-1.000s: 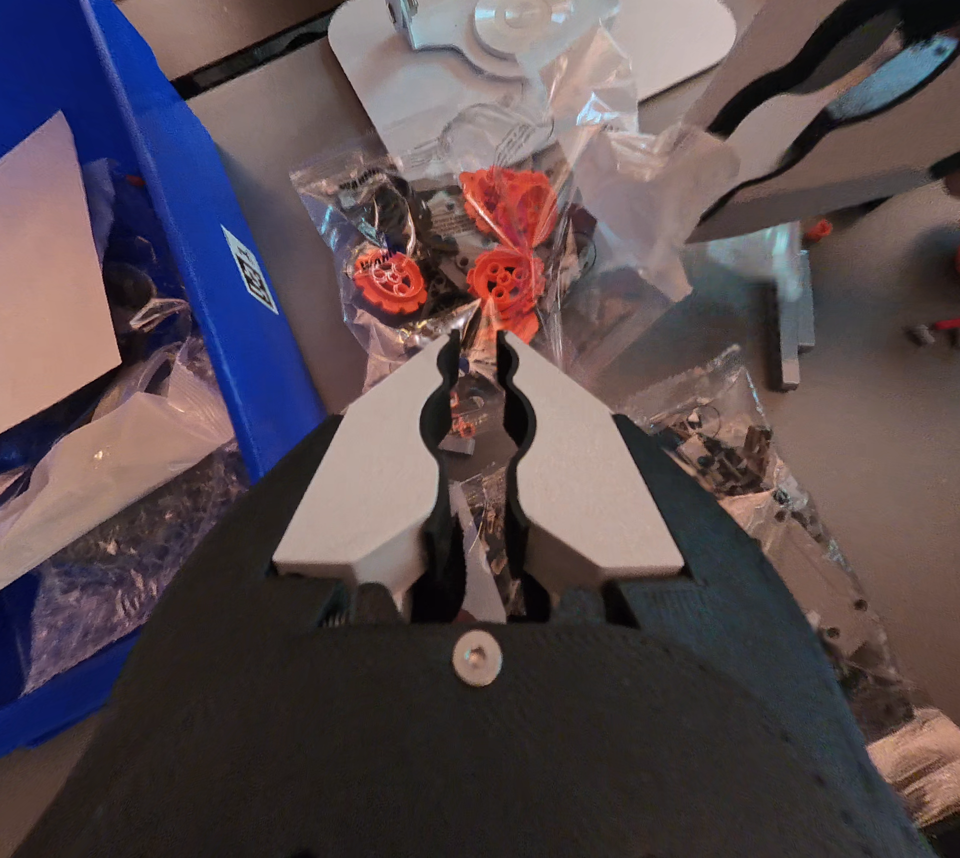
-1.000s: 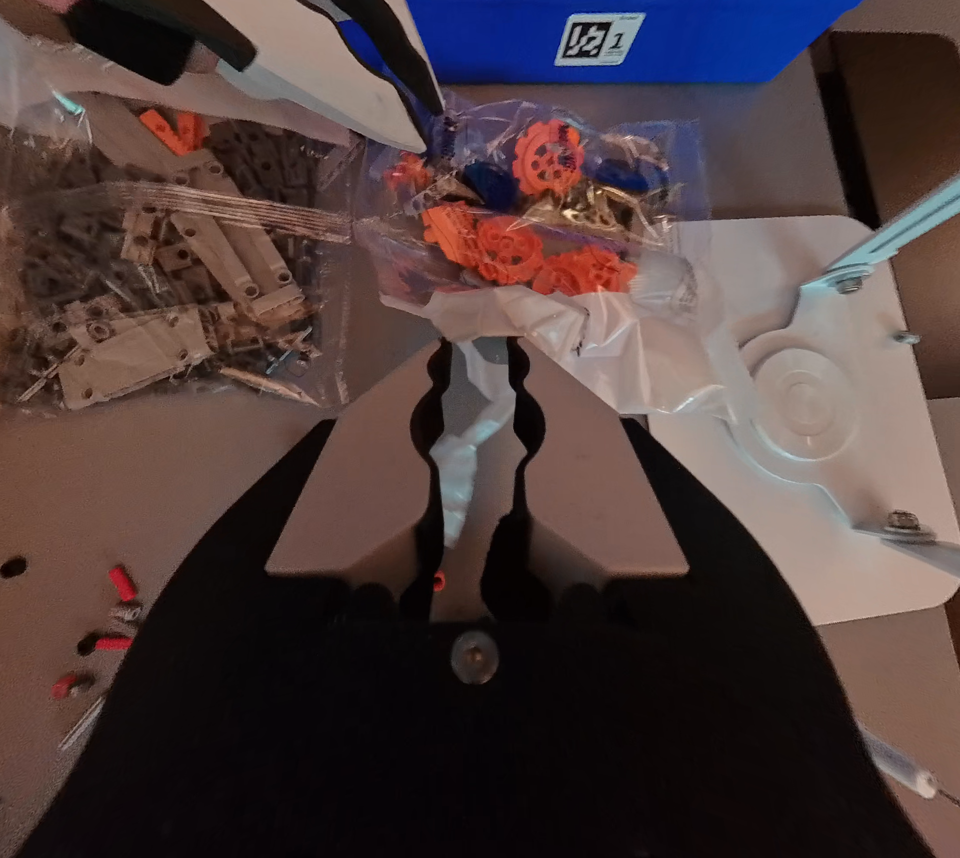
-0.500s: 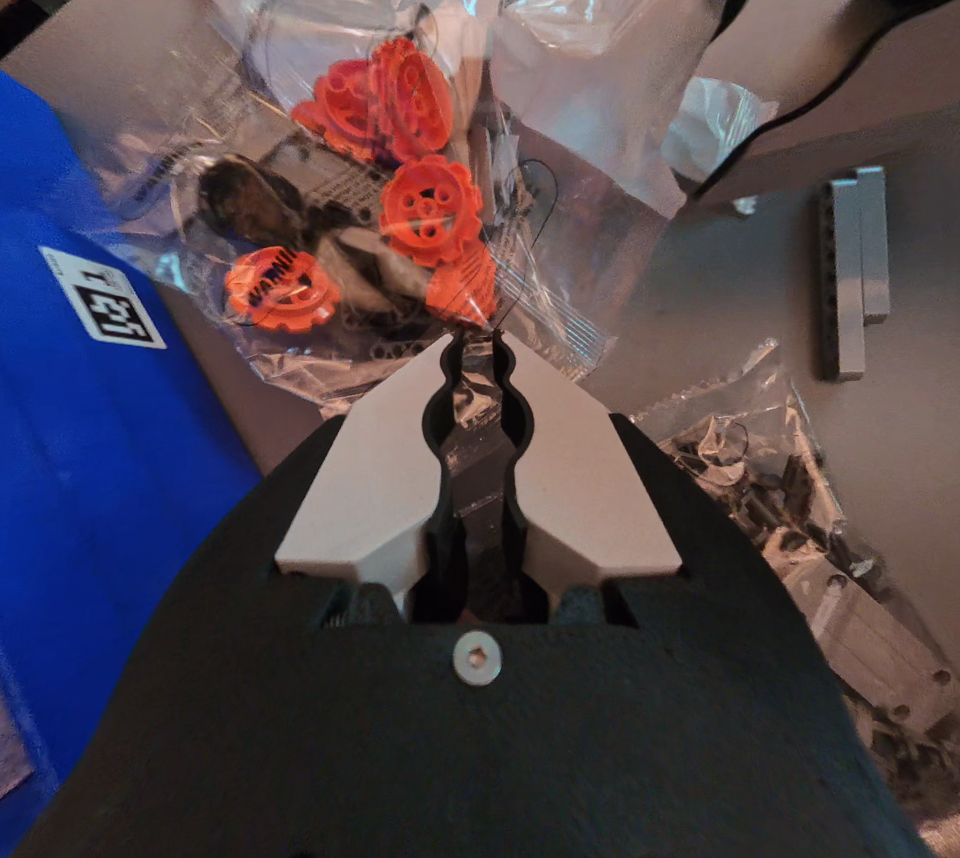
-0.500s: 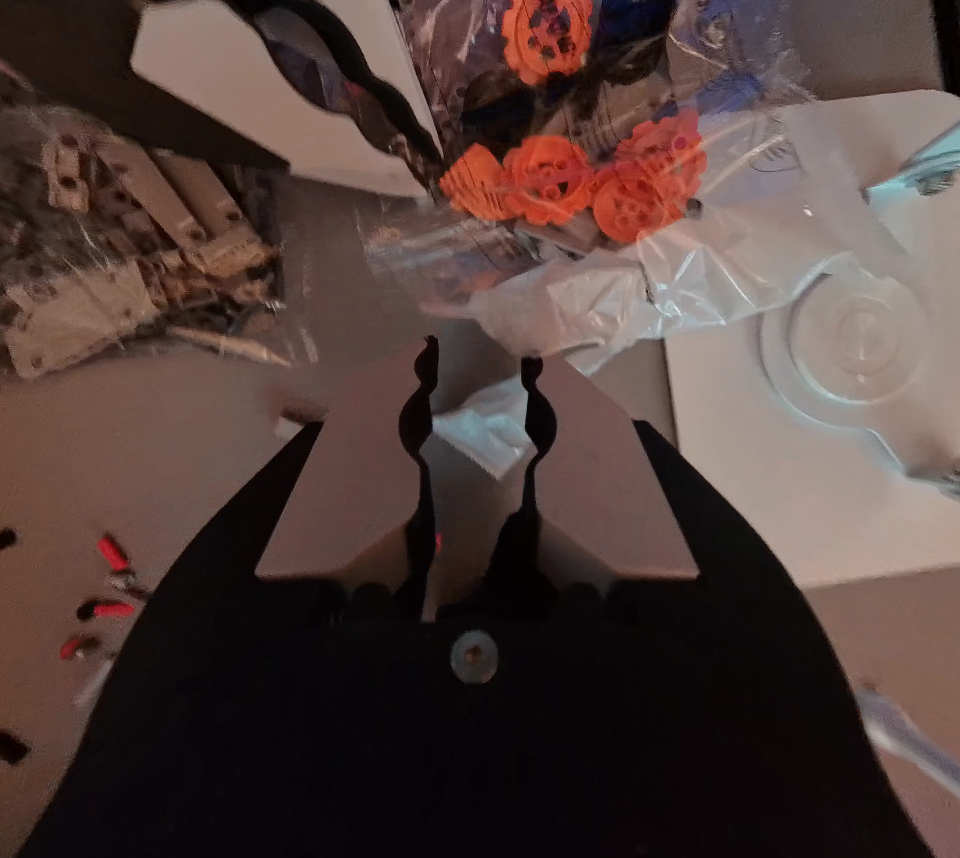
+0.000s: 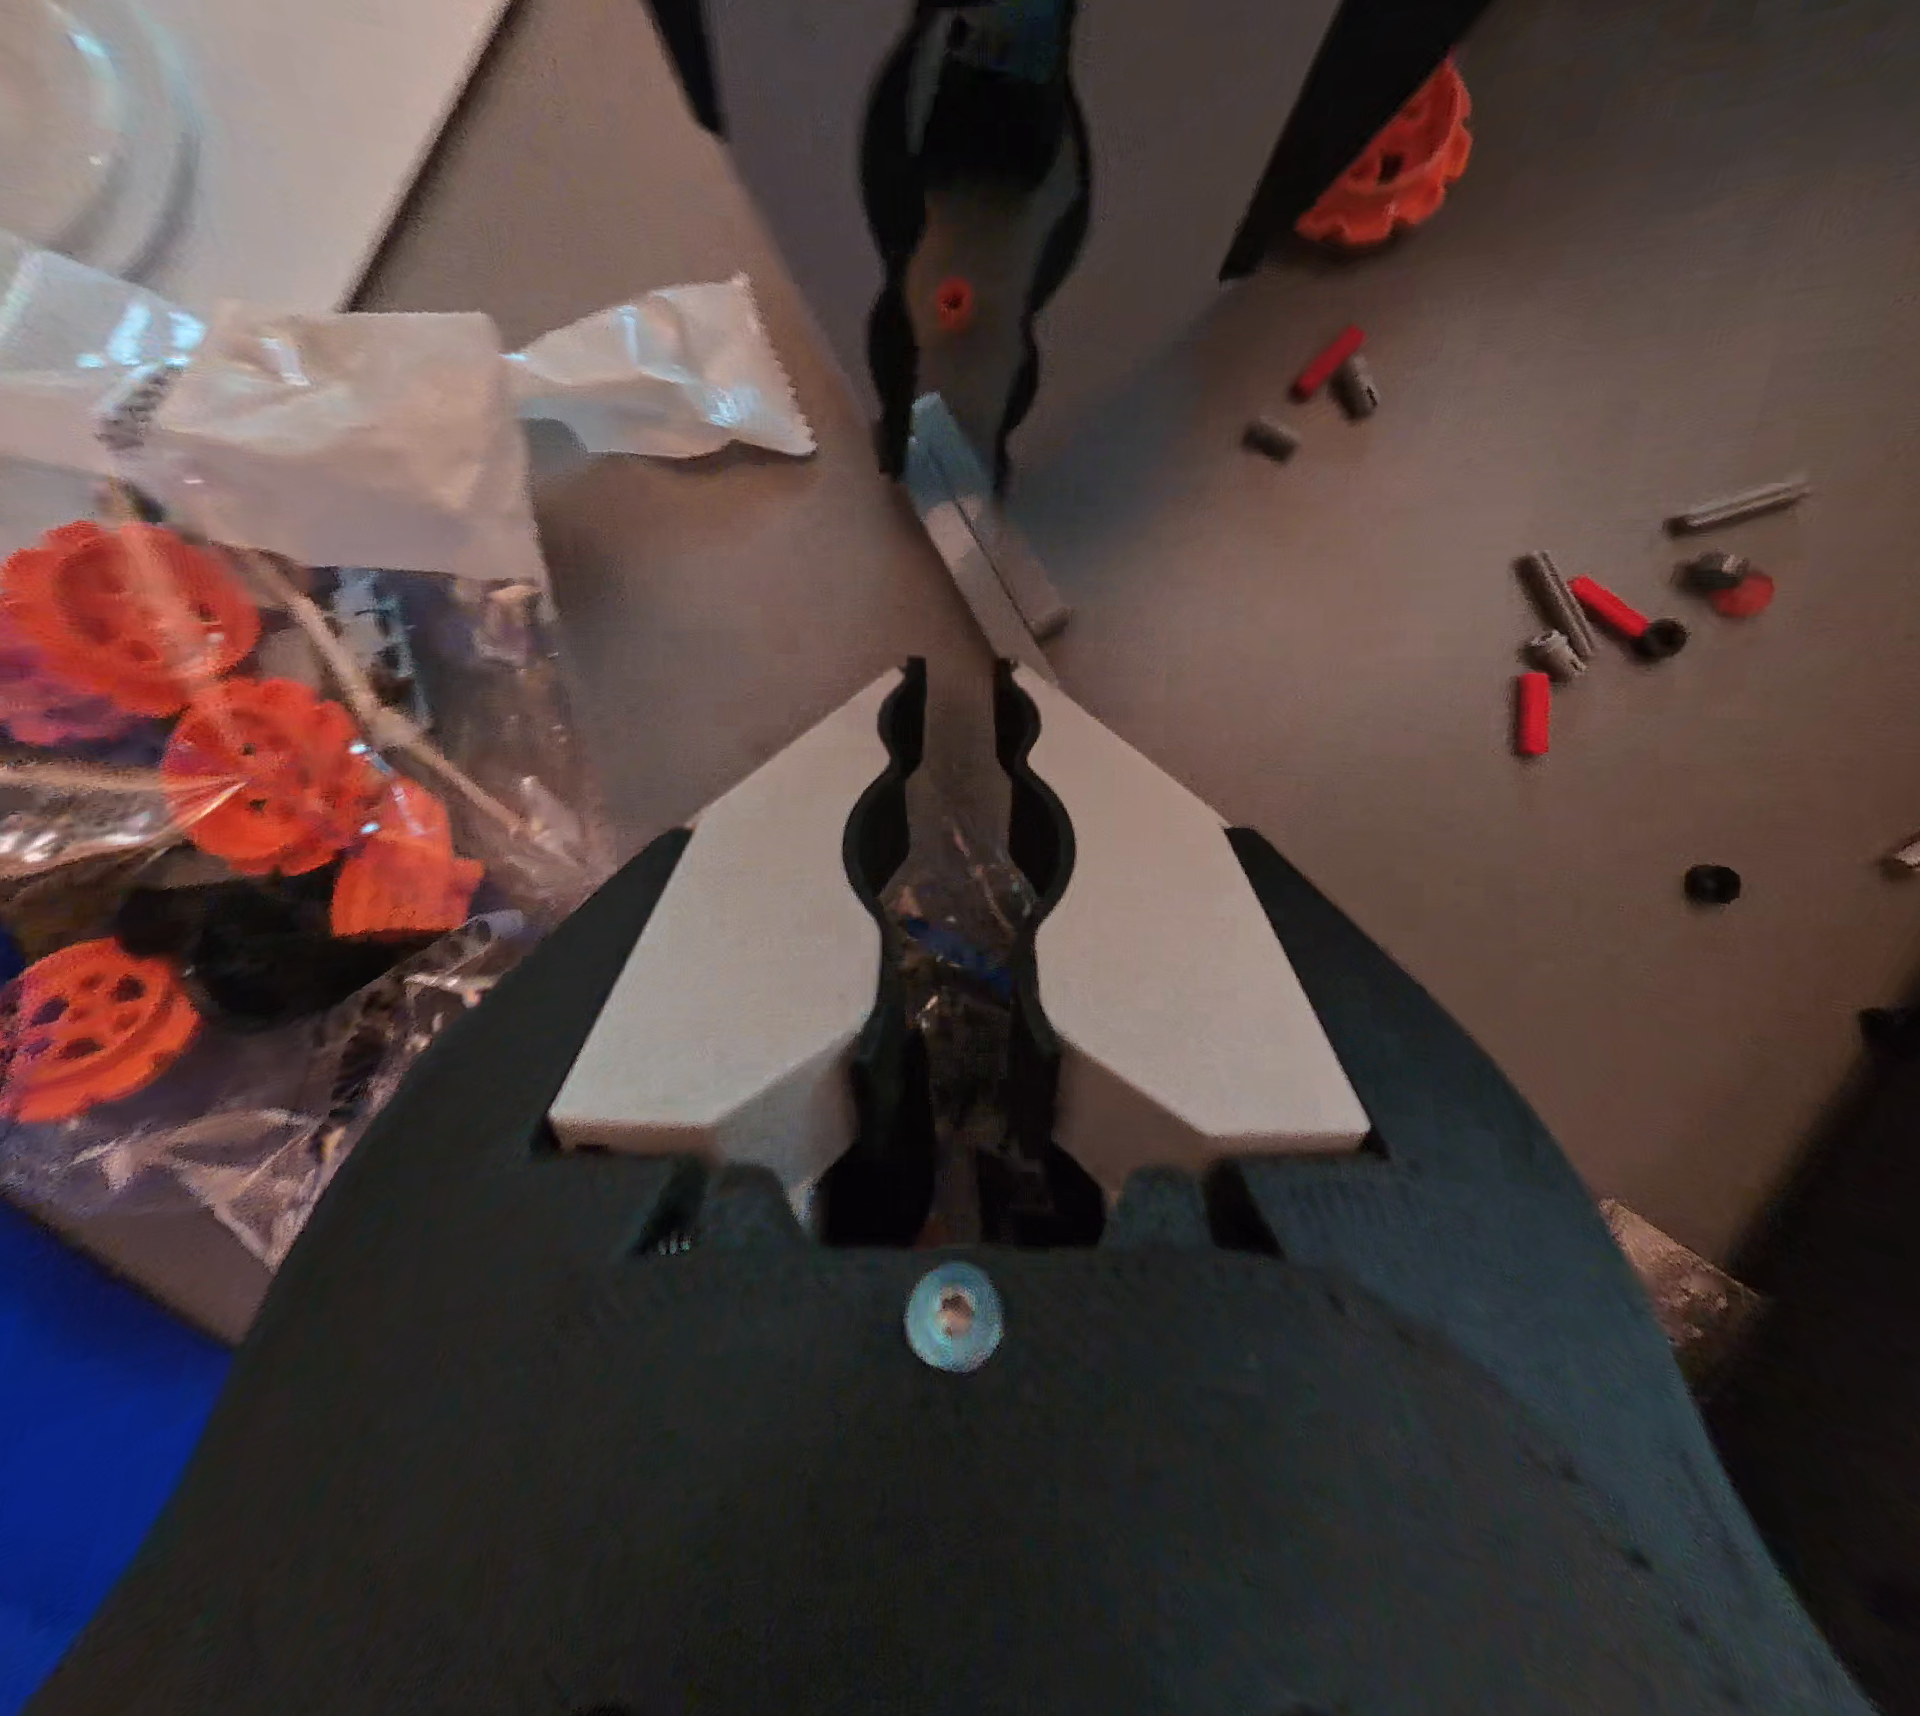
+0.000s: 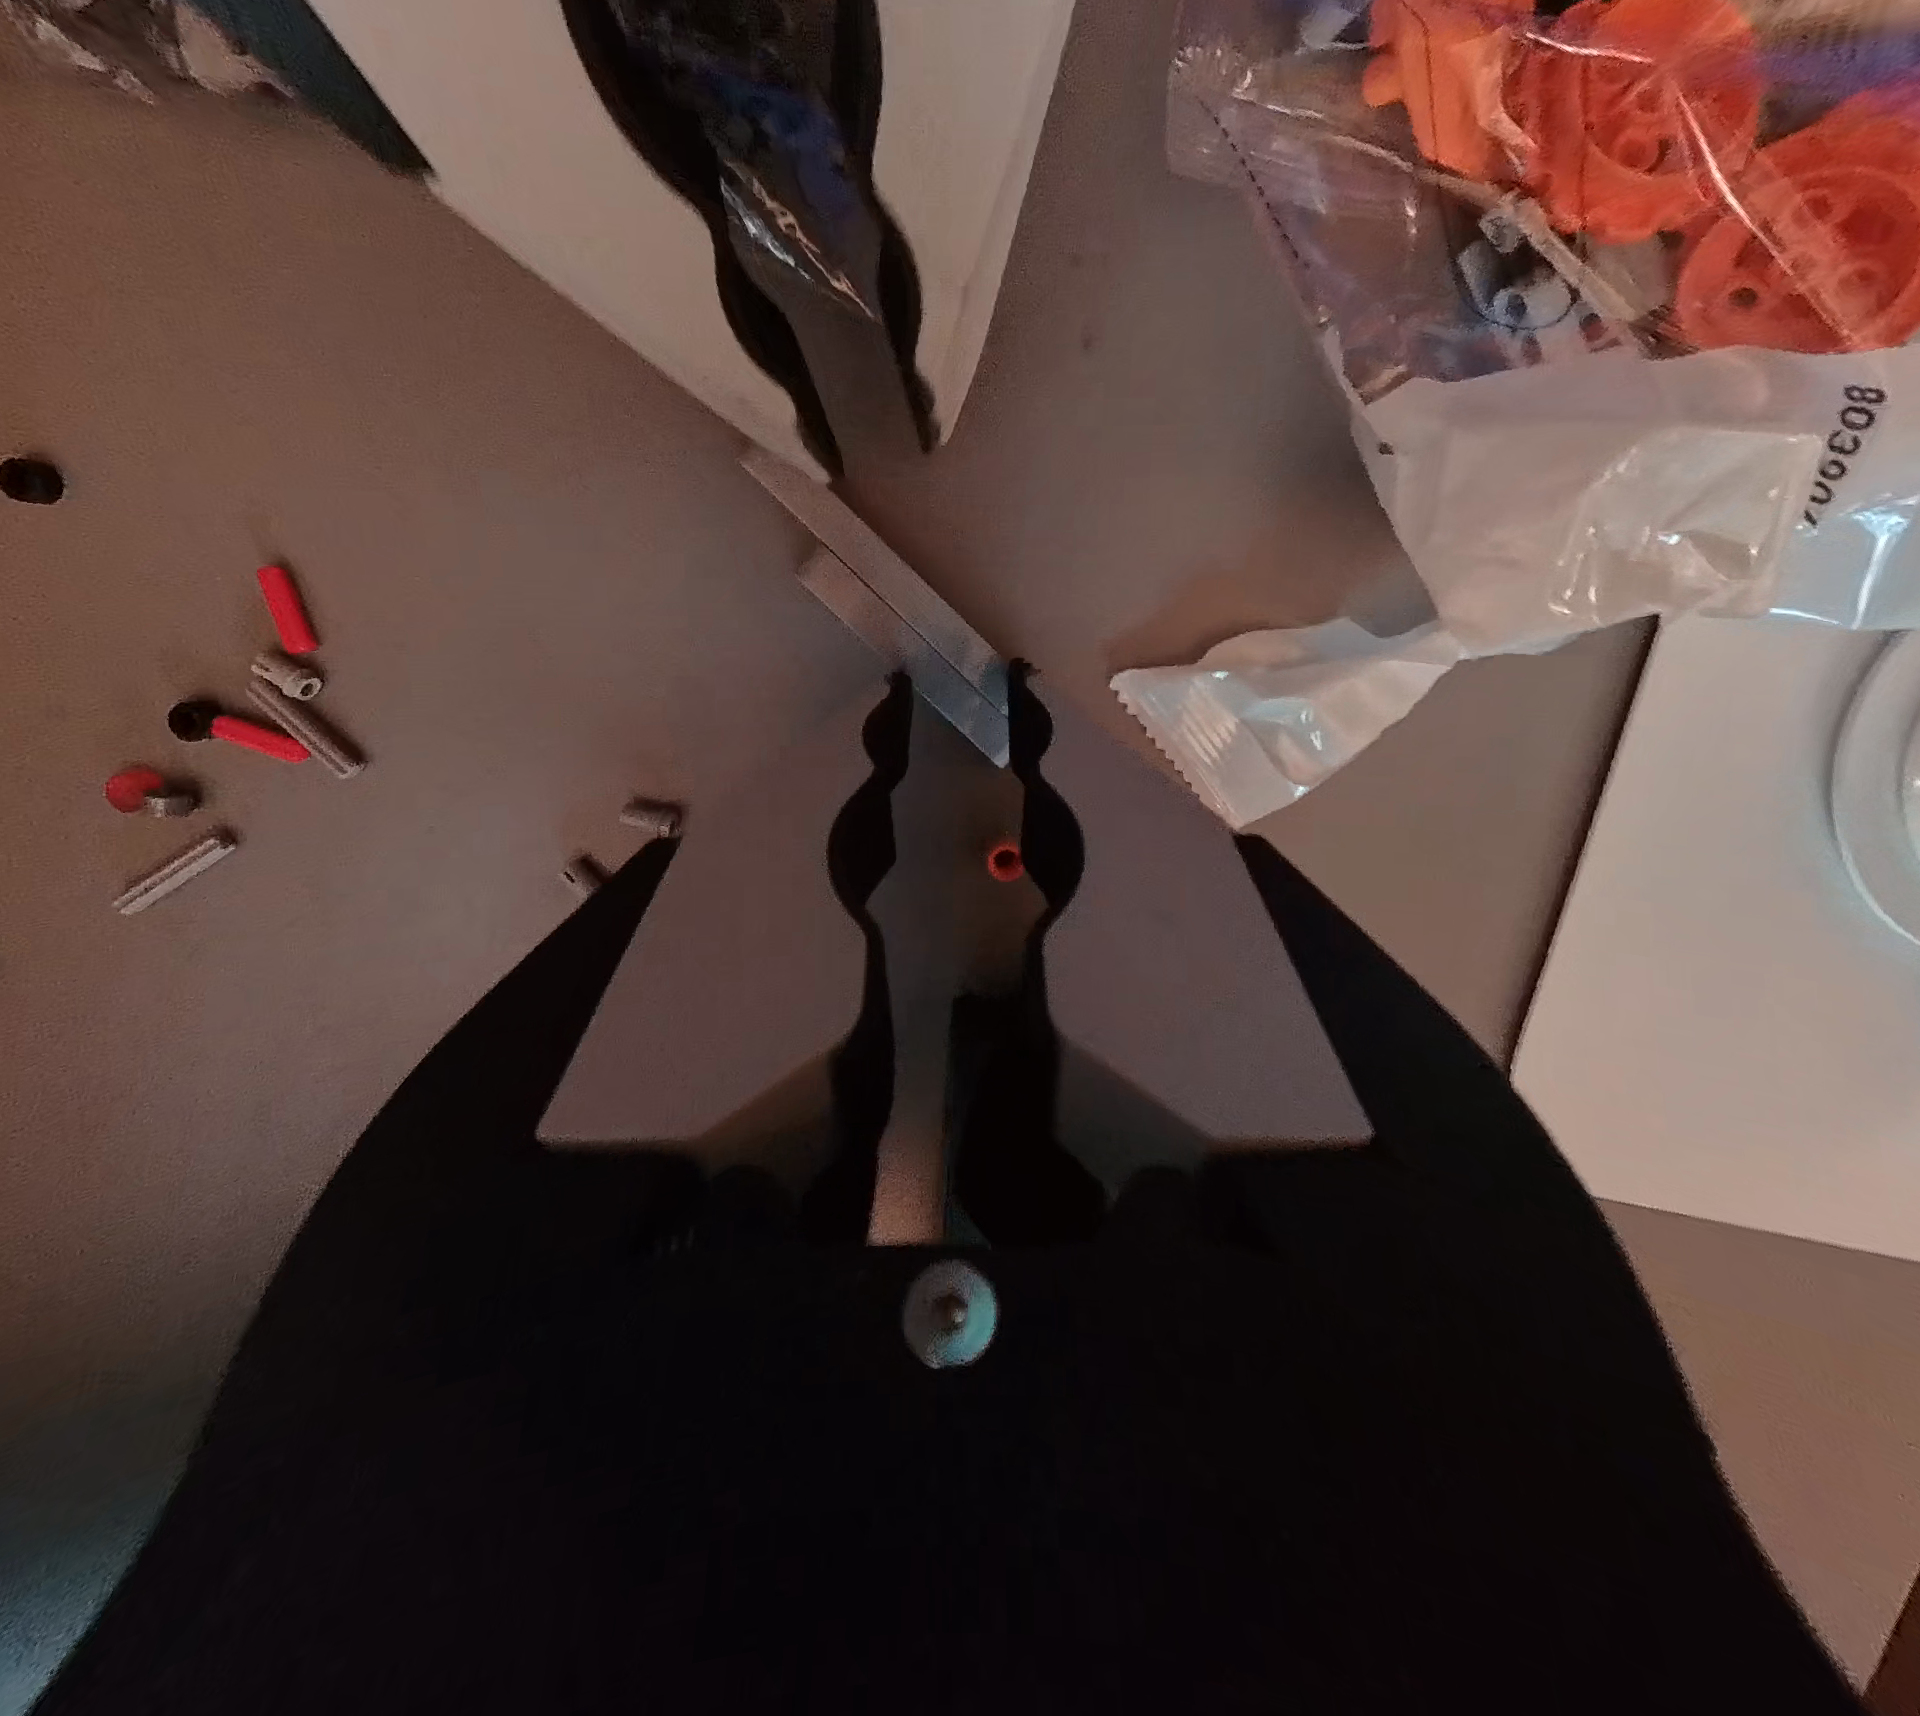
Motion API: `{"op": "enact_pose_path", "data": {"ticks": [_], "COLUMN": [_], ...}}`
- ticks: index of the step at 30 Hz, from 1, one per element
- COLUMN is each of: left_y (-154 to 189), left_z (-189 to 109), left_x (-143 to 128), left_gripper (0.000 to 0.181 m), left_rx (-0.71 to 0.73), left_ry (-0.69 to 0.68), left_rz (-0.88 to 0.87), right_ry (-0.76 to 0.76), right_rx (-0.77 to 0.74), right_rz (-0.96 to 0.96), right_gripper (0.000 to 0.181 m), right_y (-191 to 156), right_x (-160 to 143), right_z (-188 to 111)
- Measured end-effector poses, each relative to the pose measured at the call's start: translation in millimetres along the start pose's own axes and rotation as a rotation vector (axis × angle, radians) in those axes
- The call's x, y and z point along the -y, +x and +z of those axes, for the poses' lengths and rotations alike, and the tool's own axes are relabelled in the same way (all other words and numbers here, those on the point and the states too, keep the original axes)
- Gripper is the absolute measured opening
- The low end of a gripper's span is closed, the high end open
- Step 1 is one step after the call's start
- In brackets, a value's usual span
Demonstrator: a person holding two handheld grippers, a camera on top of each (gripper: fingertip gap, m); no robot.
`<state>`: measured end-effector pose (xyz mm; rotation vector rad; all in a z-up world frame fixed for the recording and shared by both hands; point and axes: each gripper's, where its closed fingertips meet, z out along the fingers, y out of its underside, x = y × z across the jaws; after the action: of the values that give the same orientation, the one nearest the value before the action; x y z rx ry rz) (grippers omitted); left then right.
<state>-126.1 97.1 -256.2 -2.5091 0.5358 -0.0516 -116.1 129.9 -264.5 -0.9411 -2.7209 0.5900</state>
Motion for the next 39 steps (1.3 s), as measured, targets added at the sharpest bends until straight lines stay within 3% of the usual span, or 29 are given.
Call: {"op": "enact_pose_path", "data": {"ticks": [15,28,33,35,39], "left_y": [28,42,42,43,39], "left_z": [15,20,21,21,15], "left_x": [11,21,22,22,22], "left_gripper": [0.0,0.0,0.0,0.0,0.003], "left_rx": [-0.116,-0.181,-0.189,-0.193,-0.181], "left_ry": [0.015,0.047,0.055,0.057,0.073], "left_rz": [0.041,0.037,0.033,0.034,0.027], "right_ry": [0.0,0.058,0.083,0.087,0.09], "right_rx": [0.044,-0.076,-0.107,-0.109,-0.132], "right_rz": [0.055,0.086,0.085,0.101,0.149], "right_gripper": [0.007,0.008,0.012,0.021,0.03], "right_y": [-33,-49,-48,-47,-40], "right_x": [-14,-16,-7,-7,-20], "right_z": [-9,-11,-7,-9,-37]}}
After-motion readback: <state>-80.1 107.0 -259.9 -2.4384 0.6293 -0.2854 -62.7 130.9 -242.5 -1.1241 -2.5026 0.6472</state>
